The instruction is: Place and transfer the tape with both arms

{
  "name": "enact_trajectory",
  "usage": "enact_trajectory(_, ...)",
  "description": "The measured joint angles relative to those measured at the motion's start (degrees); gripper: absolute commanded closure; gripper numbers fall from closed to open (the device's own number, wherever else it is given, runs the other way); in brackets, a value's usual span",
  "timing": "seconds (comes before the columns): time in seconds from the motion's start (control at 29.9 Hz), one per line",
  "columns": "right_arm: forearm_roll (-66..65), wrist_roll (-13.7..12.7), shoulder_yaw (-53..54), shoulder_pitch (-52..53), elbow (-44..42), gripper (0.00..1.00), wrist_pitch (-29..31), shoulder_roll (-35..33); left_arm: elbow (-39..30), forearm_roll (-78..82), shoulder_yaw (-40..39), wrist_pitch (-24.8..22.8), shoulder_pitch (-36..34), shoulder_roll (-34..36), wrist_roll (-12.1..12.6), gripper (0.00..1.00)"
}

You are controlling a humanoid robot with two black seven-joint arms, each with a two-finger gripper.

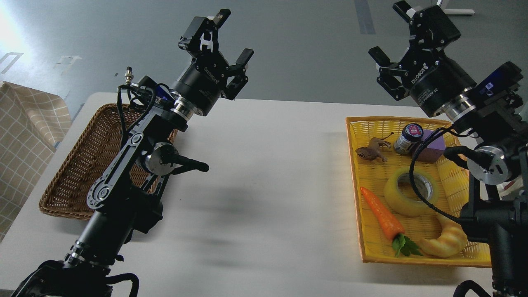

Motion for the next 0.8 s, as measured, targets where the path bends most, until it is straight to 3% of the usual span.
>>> enact_trajectory(0.8,0.0,0.0,0.04,0.0,0.09,0.0,0.0,0.0,0.0,-0.19,0.2,0.2,0.09,0.0,0.14,0.02)
